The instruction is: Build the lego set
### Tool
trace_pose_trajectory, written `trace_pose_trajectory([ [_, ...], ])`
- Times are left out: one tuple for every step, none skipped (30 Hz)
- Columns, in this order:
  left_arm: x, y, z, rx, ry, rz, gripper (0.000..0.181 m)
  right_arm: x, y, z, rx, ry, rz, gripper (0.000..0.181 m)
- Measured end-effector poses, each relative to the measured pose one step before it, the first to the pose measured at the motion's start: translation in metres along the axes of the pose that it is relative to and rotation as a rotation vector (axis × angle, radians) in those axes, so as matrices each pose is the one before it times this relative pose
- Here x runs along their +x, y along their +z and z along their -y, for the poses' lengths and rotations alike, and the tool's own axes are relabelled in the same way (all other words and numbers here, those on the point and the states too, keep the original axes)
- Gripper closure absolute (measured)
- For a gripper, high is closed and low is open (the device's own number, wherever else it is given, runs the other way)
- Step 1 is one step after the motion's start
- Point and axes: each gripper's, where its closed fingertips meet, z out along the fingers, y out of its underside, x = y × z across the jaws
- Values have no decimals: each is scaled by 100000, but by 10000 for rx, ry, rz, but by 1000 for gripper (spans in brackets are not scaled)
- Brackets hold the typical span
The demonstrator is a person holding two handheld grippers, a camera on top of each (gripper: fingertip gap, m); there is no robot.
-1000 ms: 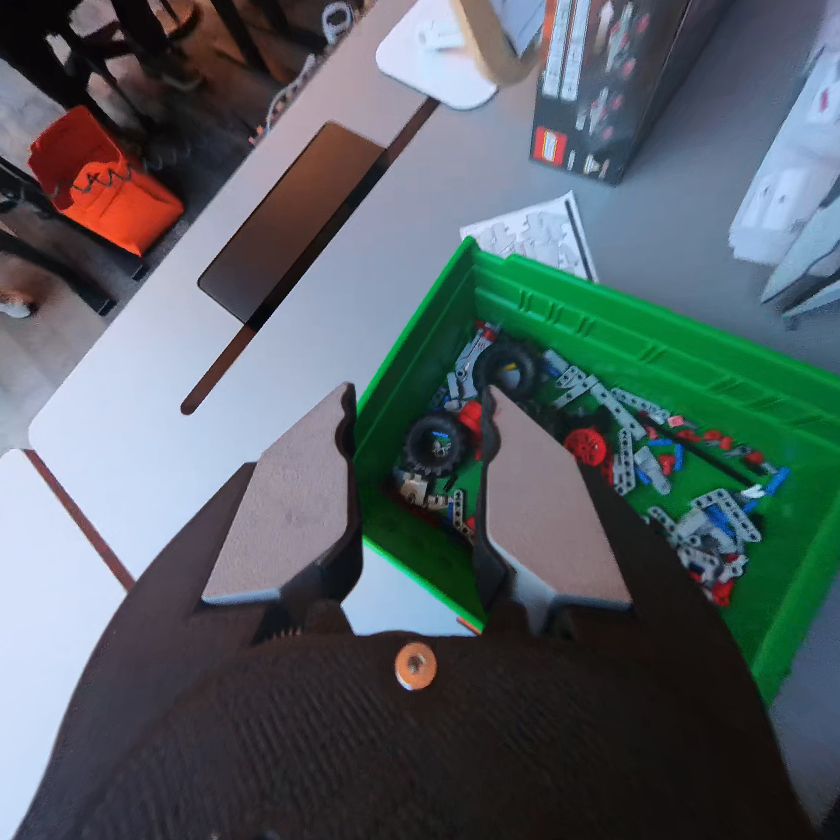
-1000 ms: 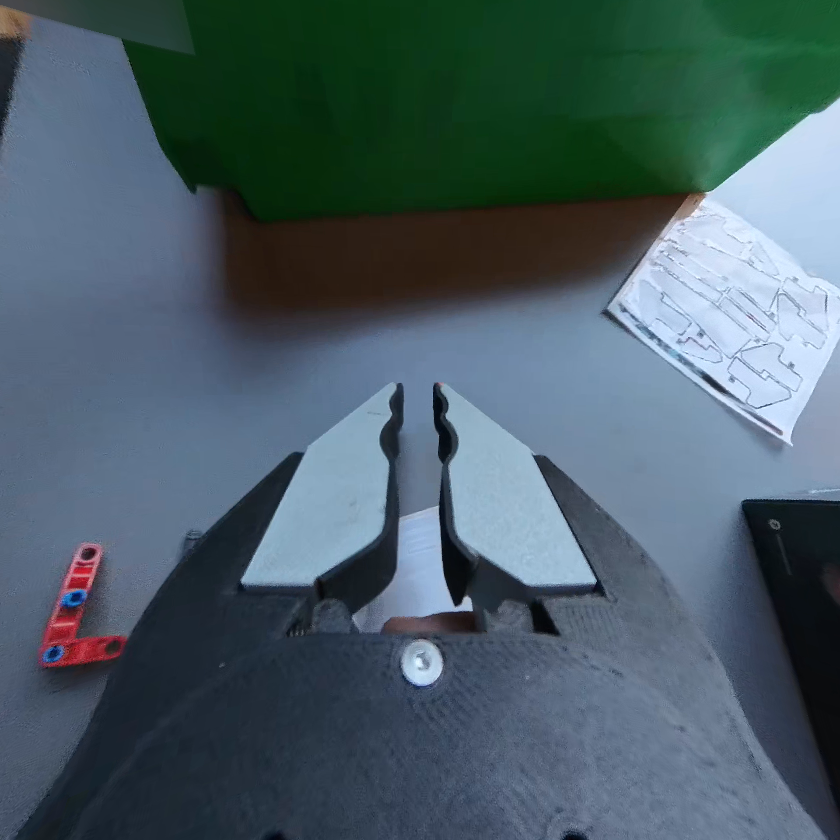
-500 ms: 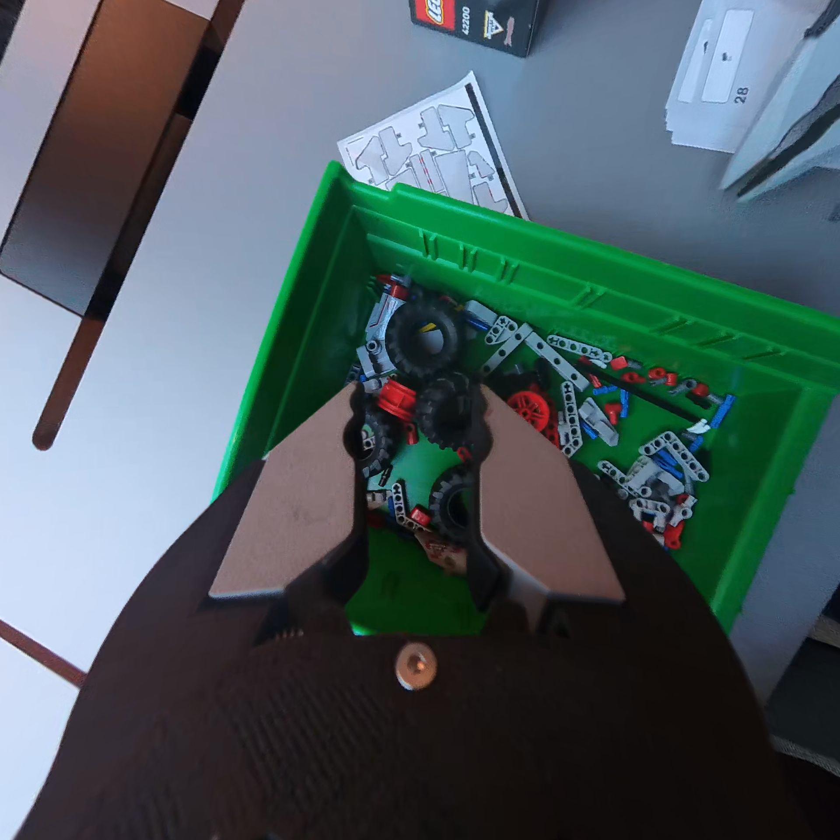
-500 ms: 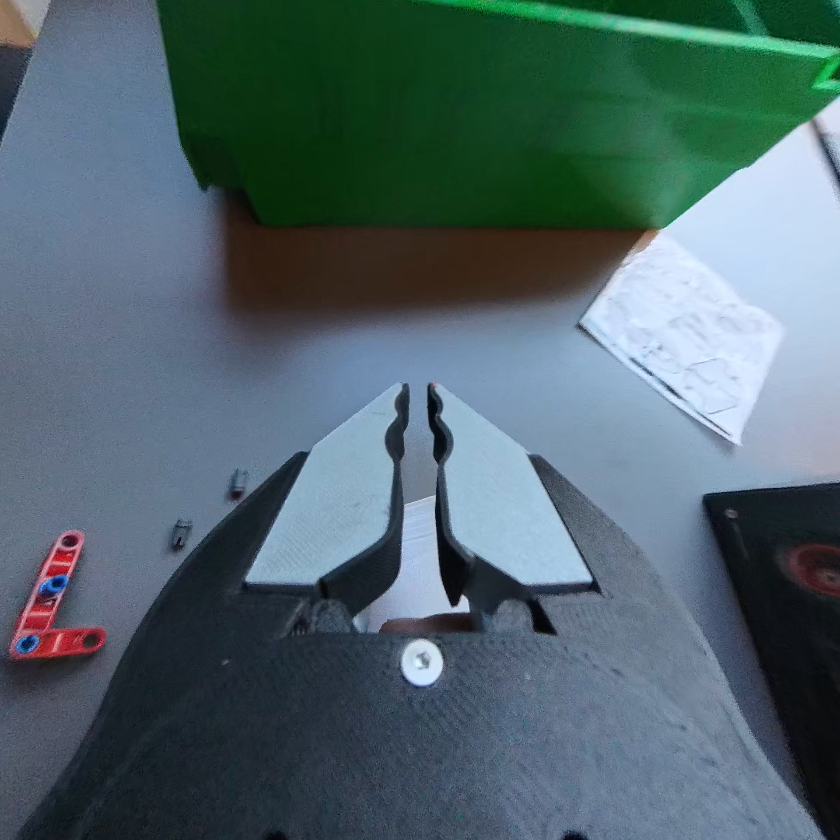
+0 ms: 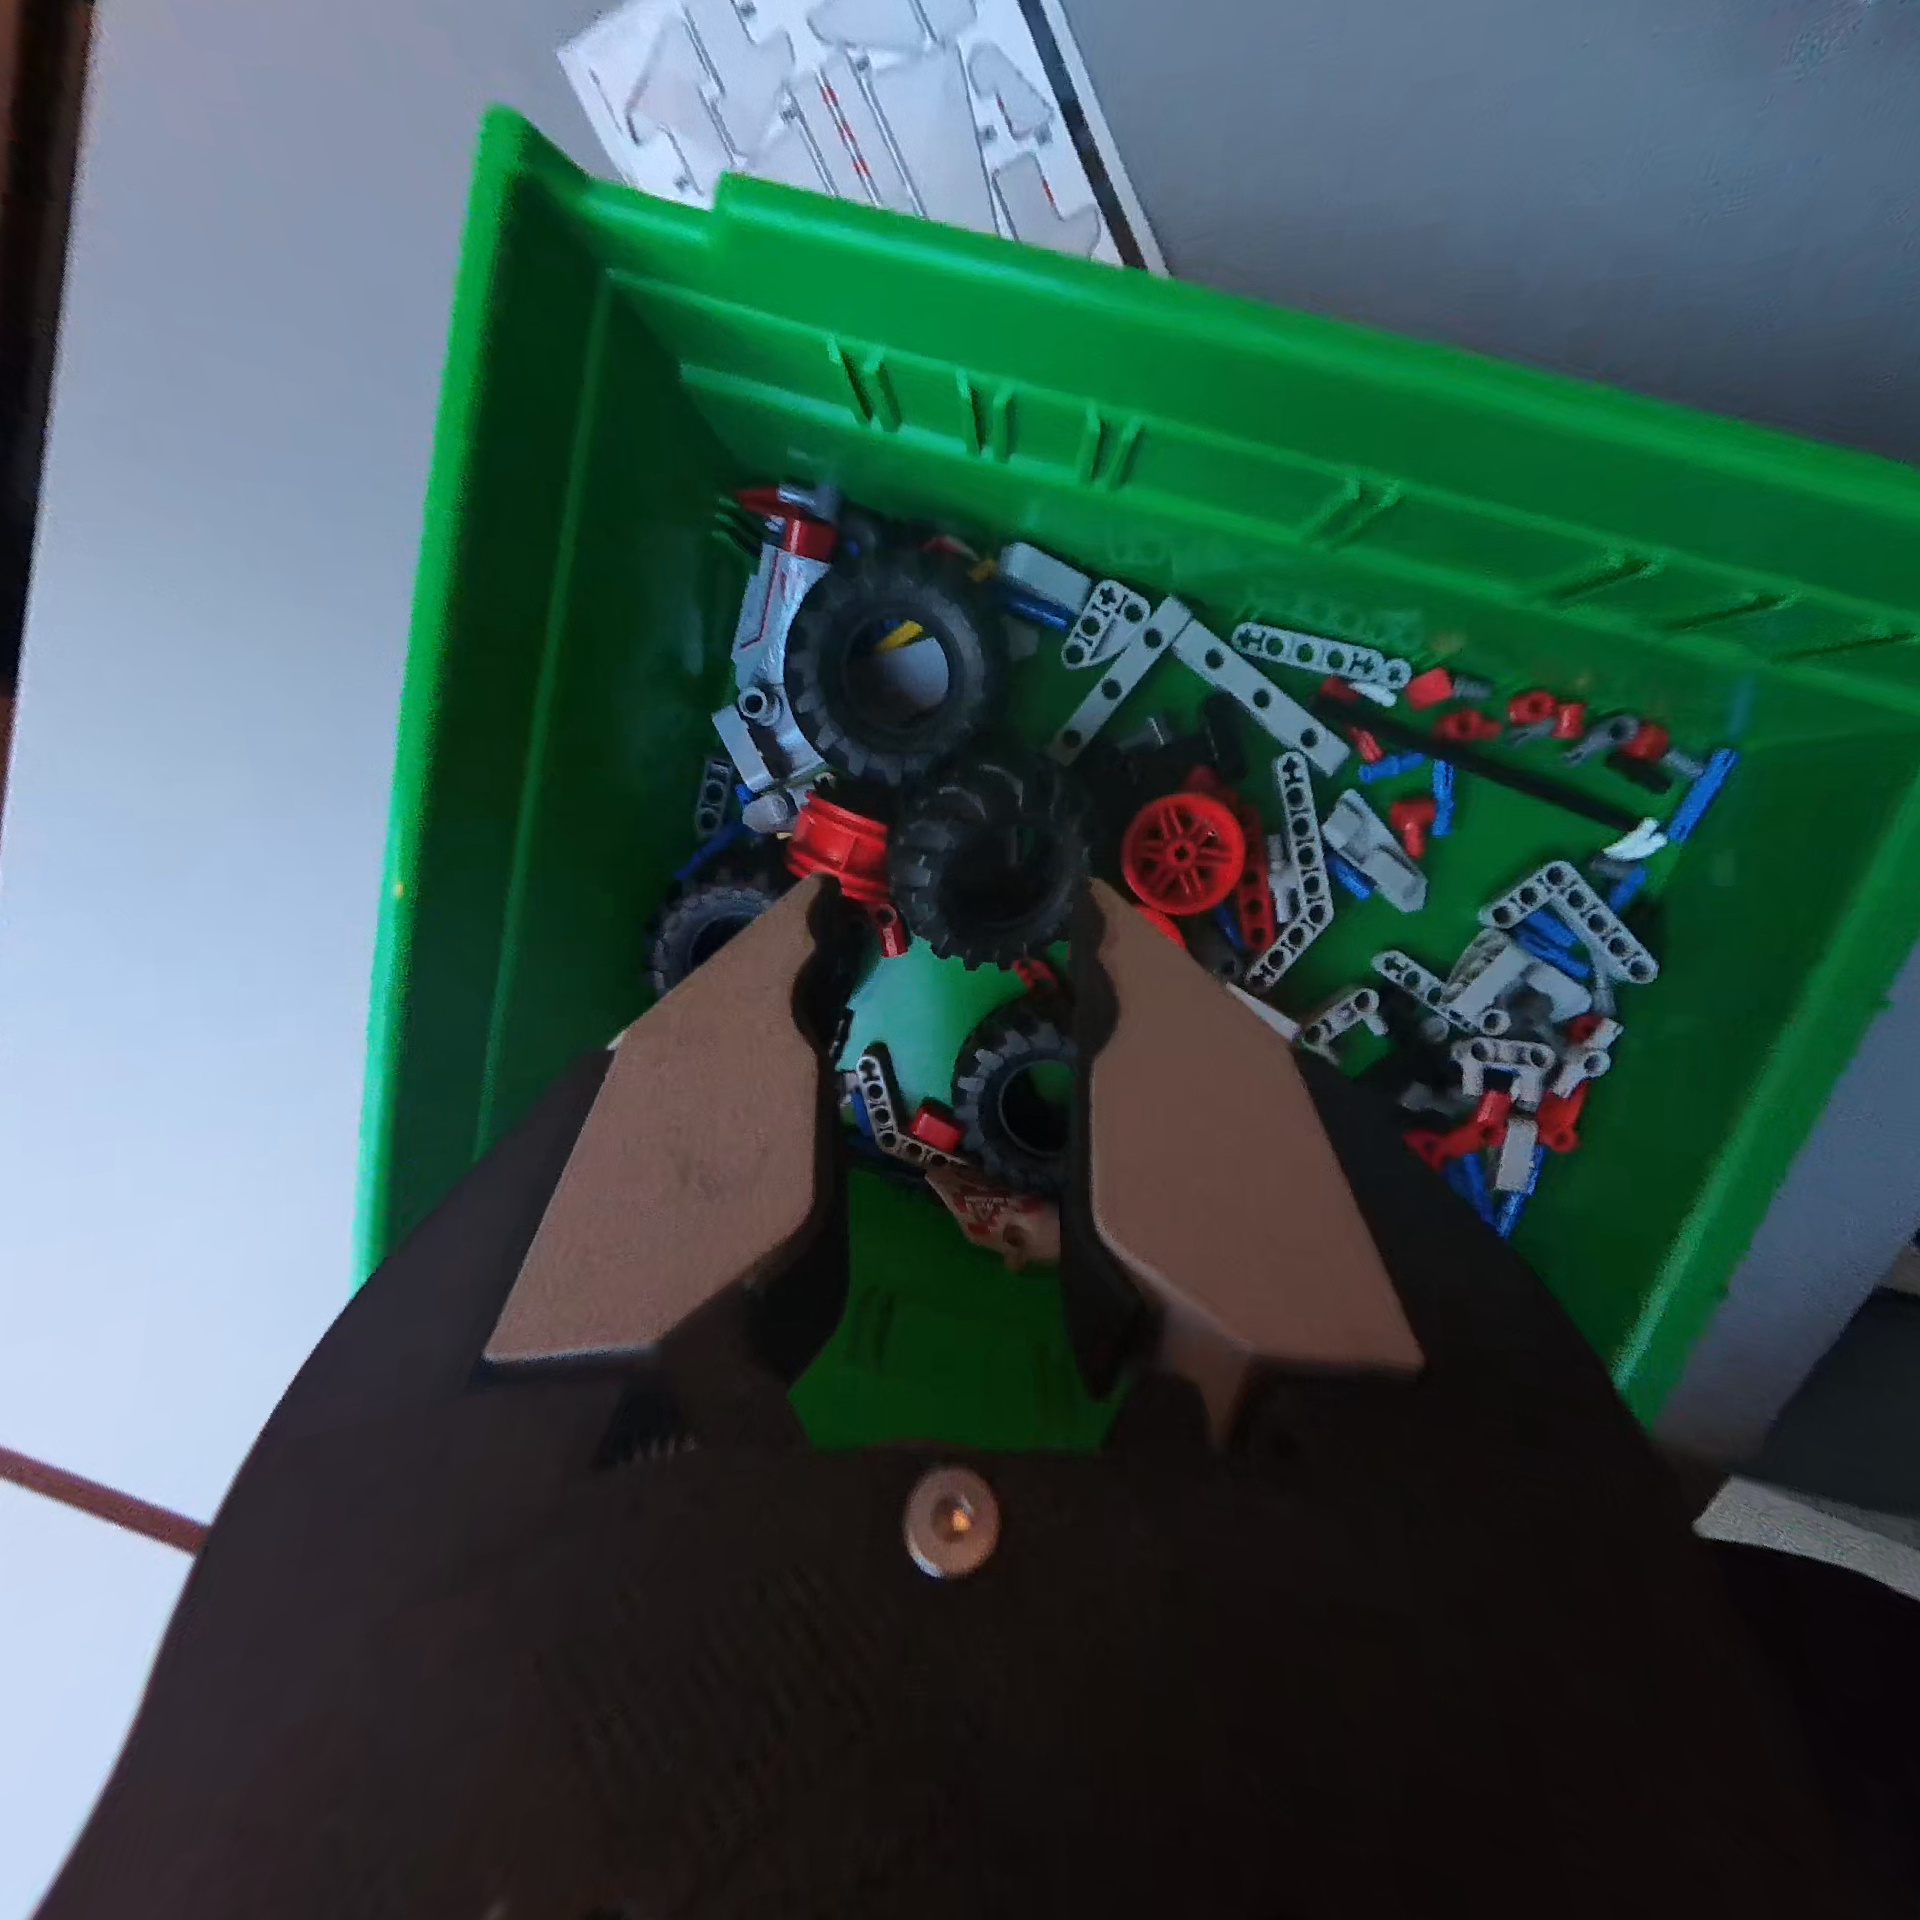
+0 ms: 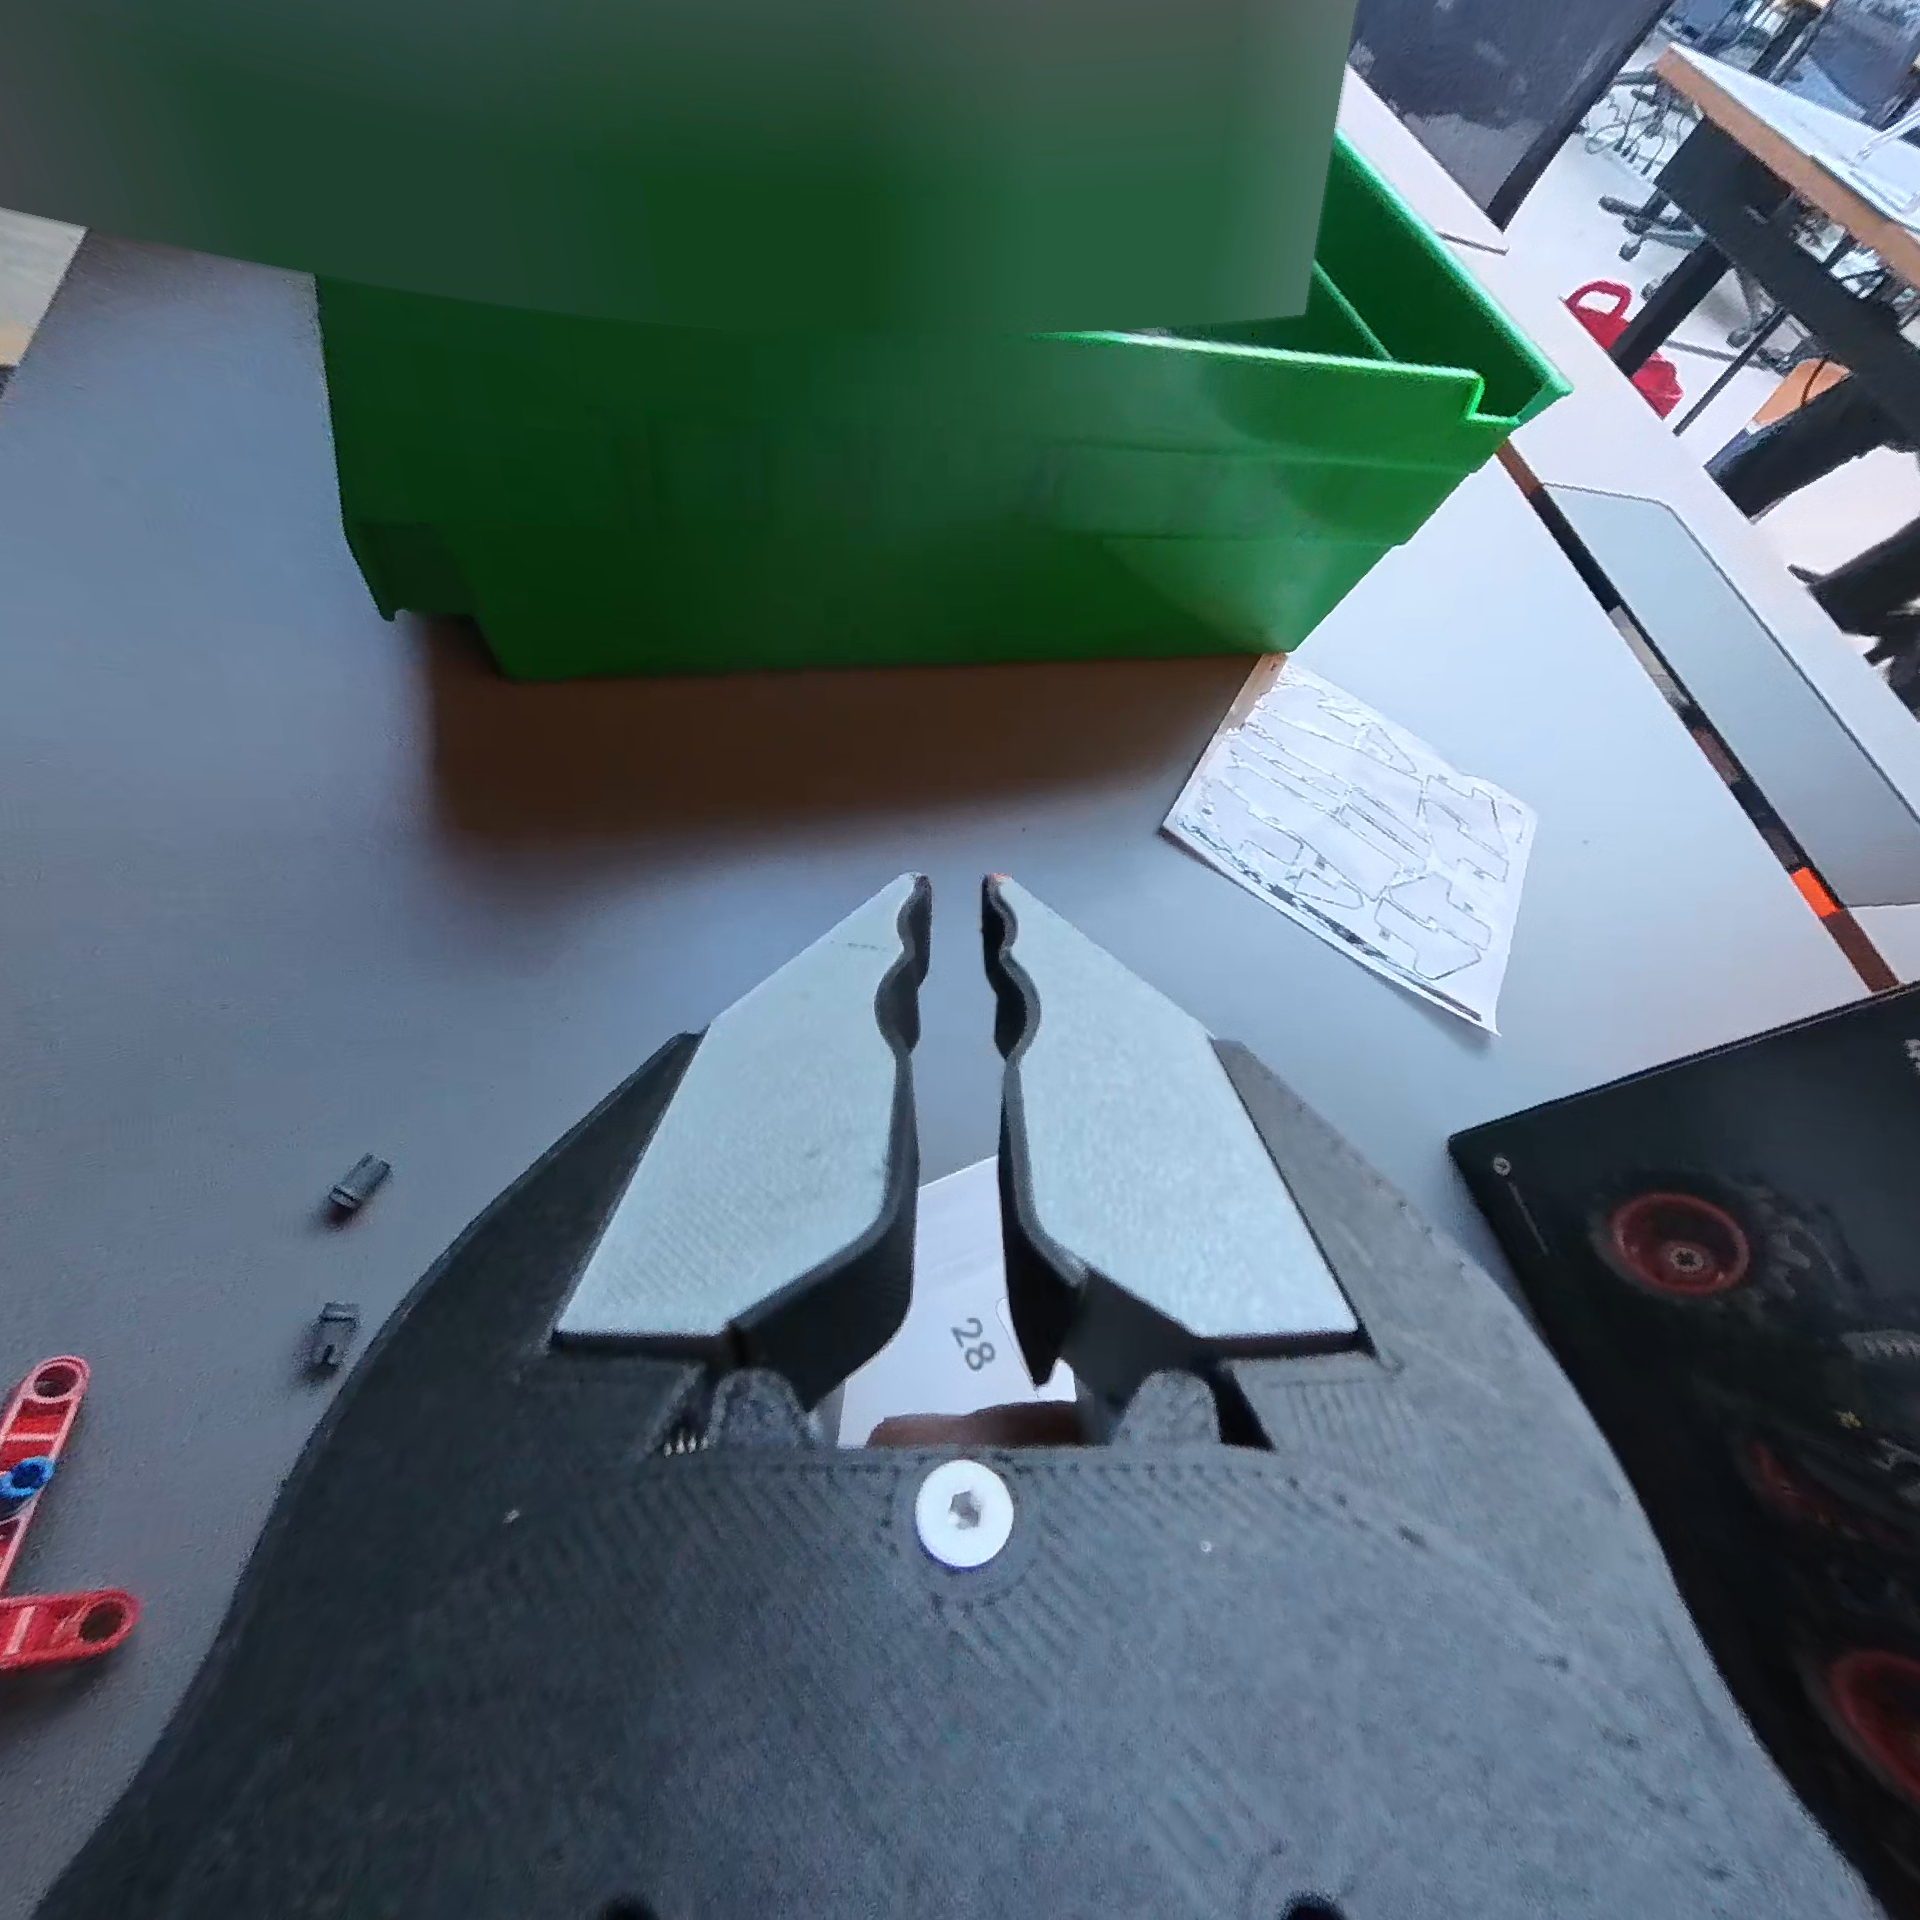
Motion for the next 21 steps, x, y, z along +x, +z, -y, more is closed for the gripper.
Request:
trace_pose_trajectory([
  [195,254,-92,-119,67,-83,139,74,-46,70,32,-75,-82,175],
  [147,200,-70,-102,55,-50,140,65,-41,23,4,-51,-61,175],
  [90,159,-73,-93,45,-13,139,27,-35,4,-3,-23,-41,175],
  [41,147,-110,-94,34,4,139,7,-23,31,10,-13,-21,175],
  [2,128,-108,-95,18,13,139,-19,-12,22,12,-5,7,175],
  [-18,108,-88,-80,4,12,138,-45,17,-9,-11,1,21,175],
  [12,107,-72,-62,1,-9,138,4,23,-34,-16,-13,-10,175],
  [31,108,-73,-59,7,-31,138,-13,15,-22,-8,-27,-9,175],
  [11,88,-71,-57,11,-15,138,-35,30,-32,-21,-13,13,174],
  [-11,57,-47,-43,8,4,138,-1,5,-21,-17,-6,-9,174],
  [-7,34,-33,-29,5,2,138,6,-3,9,1,-19,-16,175],
  [30,19,-23,-14,12,-11,138,20,-13,23,4,-12,-14,175],
  [7,-13,-2,-3,12,-1,138,21,-18,27,12,-2,-15,175],
  [6,-17,13,7,9,10,138,13,-17,27,18,10,-2,175],
  [-12,-9,1,4,7,10,138,26,-19,10,6,18,-7,175],
  [-32,-5,-14,-6,-3,19,138,34,-20,5,8,4,-16,175],
  [-38,-11,-10,0,-13,12,138,38,-20,23,12,-2,-20,175],
  [-13,9,15,9,-8,-7,138,28,-12,11,-2,6,-12,175],
  [-28,-3,39,18,4,2,138,152,6,-49,-24,18,-81,174],
  [-75,-20,49,21,-2,38,138,347,13,-156,-79,65,-177,174],
  [-104,-53,63,33,-18,54,138,619,15,-282,-166,145,-300,174],
])
